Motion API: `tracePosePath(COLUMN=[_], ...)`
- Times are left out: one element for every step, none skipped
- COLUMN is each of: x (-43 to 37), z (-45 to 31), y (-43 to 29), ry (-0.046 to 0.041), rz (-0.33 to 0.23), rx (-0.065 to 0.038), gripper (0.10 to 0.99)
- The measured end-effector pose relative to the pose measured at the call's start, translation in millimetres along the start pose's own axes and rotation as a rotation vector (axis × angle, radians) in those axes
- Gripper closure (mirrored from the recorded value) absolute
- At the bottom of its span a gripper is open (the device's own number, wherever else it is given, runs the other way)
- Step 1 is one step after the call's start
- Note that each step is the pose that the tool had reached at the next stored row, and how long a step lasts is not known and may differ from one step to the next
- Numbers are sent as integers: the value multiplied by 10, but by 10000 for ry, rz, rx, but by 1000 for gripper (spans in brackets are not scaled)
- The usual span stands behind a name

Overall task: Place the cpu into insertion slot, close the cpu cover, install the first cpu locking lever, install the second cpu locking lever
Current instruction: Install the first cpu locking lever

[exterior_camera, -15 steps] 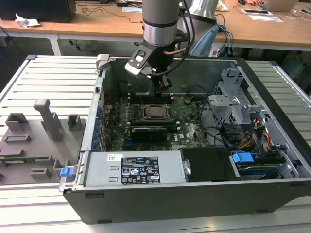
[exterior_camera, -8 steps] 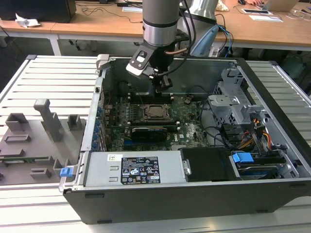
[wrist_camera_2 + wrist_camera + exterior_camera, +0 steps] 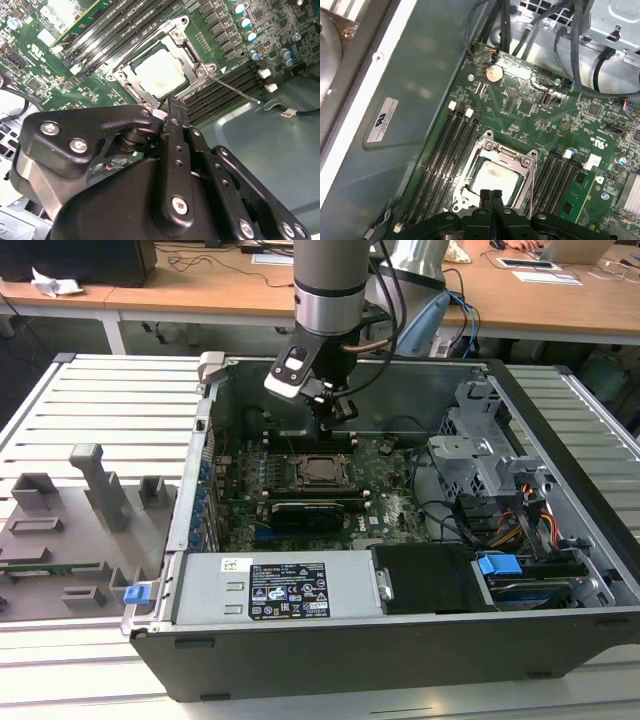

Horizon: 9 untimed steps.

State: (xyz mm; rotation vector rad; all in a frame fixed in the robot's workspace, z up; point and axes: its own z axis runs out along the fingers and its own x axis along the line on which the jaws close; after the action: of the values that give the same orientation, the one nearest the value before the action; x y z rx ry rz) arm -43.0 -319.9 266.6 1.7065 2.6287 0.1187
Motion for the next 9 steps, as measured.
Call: tracePosePath(x=[0,0,0,0,0,0,0,0,0], z=[0,0,0,0,0,0,0,0,0], y=[0,0,0,0,0,0,0,0,0], ry=[4,13,21,29,39,48,55,62,66], rz=[-64,-189,-319,-428,-590,-718,-812,-930,-984], rx=[2,7,12,16,21,26,30,35,36], gripper=[980,980,980,980,980,980,980,980,980])
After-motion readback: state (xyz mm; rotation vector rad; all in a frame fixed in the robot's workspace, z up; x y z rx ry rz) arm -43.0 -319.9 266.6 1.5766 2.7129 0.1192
